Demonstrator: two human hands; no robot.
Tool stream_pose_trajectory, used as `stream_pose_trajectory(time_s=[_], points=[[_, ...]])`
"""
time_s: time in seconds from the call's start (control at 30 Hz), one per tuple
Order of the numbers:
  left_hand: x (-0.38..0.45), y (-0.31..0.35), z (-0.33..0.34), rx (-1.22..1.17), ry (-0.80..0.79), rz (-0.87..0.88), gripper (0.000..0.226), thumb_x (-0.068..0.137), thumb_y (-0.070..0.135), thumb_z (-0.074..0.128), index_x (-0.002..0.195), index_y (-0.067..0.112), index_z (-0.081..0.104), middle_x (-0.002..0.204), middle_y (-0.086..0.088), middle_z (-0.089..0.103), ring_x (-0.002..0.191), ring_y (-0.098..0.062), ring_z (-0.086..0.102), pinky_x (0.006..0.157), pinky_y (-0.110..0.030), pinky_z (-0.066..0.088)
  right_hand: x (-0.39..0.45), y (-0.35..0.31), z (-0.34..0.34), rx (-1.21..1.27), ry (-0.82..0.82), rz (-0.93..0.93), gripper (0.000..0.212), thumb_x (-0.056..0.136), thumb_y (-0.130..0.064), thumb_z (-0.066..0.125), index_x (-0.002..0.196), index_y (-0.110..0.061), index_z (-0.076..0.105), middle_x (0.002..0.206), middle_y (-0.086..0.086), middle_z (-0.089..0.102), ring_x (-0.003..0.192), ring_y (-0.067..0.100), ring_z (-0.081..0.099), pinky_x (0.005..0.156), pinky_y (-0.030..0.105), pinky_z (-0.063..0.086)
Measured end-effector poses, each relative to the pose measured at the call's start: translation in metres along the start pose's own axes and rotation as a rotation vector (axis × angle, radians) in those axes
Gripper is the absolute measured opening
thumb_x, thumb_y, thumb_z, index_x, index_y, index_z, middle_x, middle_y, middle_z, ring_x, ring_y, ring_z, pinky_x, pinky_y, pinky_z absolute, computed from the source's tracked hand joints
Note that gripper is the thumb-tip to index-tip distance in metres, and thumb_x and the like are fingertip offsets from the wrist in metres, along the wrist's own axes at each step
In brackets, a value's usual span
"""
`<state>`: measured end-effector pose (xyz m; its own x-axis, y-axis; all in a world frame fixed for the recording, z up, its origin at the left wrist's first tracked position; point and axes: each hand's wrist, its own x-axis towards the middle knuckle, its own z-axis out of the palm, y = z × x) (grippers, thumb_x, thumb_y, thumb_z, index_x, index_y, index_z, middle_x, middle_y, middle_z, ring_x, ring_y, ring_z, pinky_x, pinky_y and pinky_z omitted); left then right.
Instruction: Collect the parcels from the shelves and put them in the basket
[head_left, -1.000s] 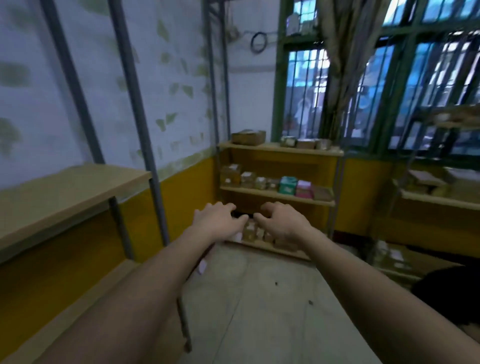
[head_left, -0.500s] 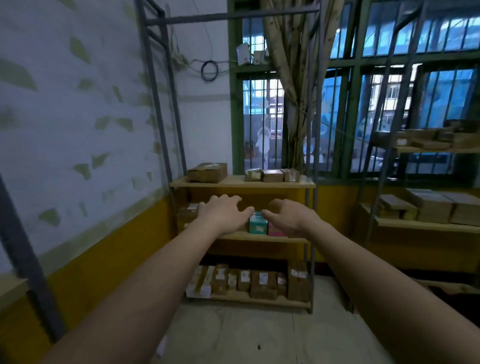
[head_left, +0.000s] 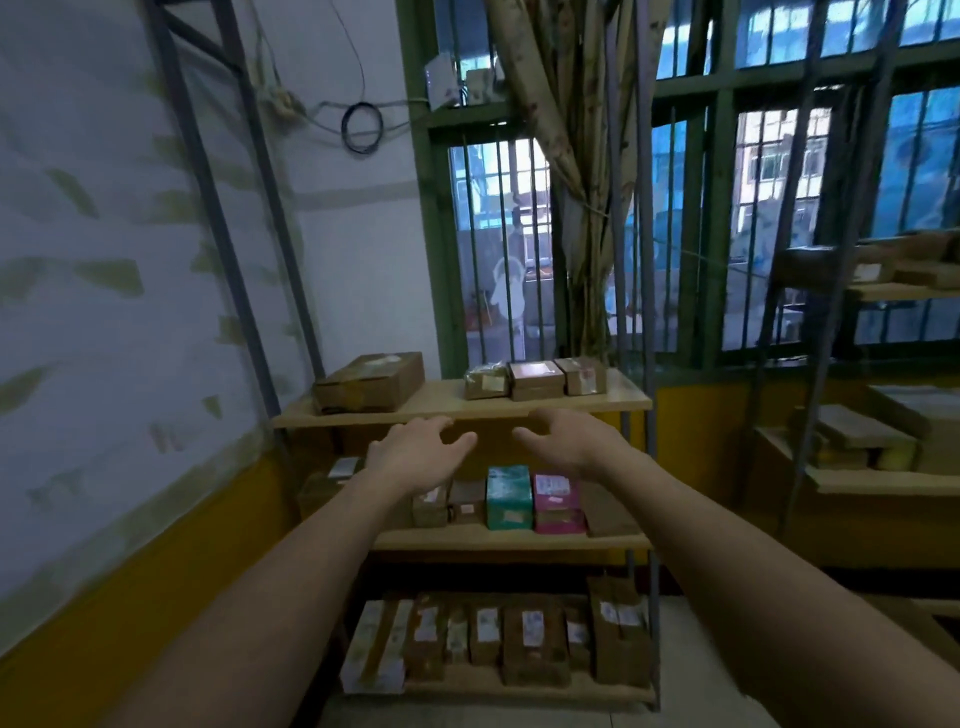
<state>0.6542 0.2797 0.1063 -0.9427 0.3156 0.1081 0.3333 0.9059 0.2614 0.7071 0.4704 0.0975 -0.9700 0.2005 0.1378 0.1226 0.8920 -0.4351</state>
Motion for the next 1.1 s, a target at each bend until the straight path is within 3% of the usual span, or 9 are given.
stream_pose_trajectory(time_s=[0.33, 0.57, 0.8, 0.97, 1.03, 1.1], points=[[0.19, -0.052, 0.04, -0.062, 0.038, 0.046, 0.065, 0.094, 0.07, 0.037, 0.148, 0.035, 0.041, 0.152, -0.002, 0.046, 0.137, -0.027, 0.042, 0.107, -0.045, 0.041, 0.202, 0.004, 0.062, -0.065, 0.018, 0.008, 0.062, 0.095, -0.06, 0.044, 0.147, -0.025, 0.043, 0.15, 0.008, 0.046, 0.13, 0.028, 0.051, 0.104, 0.045, 0.045], [0.307, -0.09, 0.104, -0.402, -0.068, 0.054, 0.059, 0.095, 0.063, 0.044, 0.143, 0.03, 0.048, 0.143, 0.003, 0.054, 0.126, -0.02, 0.052, 0.104, -0.042, 0.046, 0.316, 0.013, 0.123, 0.136, 0.008, 0.057, 0.053, 0.098, -0.047, 0.053, 0.141, -0.016, 0.049, 0.141, 0.009, 0.055, 0.125, 0.025, 0.054, 0.104, 0.041, 0.046], [0.426, -0.094, 0.119, -0.655, -0.11, -0.021, 0.048, 0.1, 0.048, 0.049, 0.141, 0.024, 0.045, 0.135, -0.003, 0.054, 0.104, -0.016, 0.053, 0.087, -0.034, 0.045, 0.414, 0.048, 0.123, 0.38, 0.16, 0.122, 0.042, 0.098, -0.034, 0.055, 0.134, -0.013, 0.052, 0.131, 0.008, 0.059, 0.115, 0.024, 0.057, 0.089, 0.034, 0.046], [0.497, -0.075, 0.139, -0.849, -0.122, -0.109, 0.047, 0.101, 0.044, 0.05, 0.142, 0.02, 0.046, 0.132, -0.004, 0.054, 0.116, -0.022, 0.051, 0.097, -0.038, 0.045, 0.49, 0.076, 0.12, 0.5, 0.183, 0.172, 0.044, 0.096, -0.034, 0.054, 0.135, -0.014, 0.048, 0.124, 0.01, 0.062, 0.095, 0.027, 0.063, 0.077, 0.04, 0.052], [0.525, -0.065, 0.151, -0.876, -0.136, -0.144, 0.051, 0.101, 0.044, 0.051, 0.144, 0.018, 0.045, 0.135, -0.006, 0.054, 0.121, -0.026, 0.052, 0.102, -0.042, 0.045, 0.515, 0.086, 0.123, 0.467, 0.184, 0.18, 0.043, 0.097, -0.031, 0.054, 0.136, -0.014, 0.048, 0.124, 0.009, 0.062, 0.098, 0.026, 0.063, 0.072, 0.035, 0.05], [0.549, -0.058, 0.161, -0.939, -0.117, -0.207, 0.053, 0.101, 0.045, 0.051, 0.145, 0.016, 0.044, 0.13, -0.004, 0.054, 0.116, -0.025, 0.053, 0.098, -0.042, 0.047, 0.538, 0.097, 0.124, 0.394, 0.186, 0.183, 0.038, 0.098, -0.025, 0.053, 0.133, -0.012, 0.049, 0.122, 0.01, 0.061, 0.106, 0.028, 0.061, 0.081, 0.037, 0.051]])
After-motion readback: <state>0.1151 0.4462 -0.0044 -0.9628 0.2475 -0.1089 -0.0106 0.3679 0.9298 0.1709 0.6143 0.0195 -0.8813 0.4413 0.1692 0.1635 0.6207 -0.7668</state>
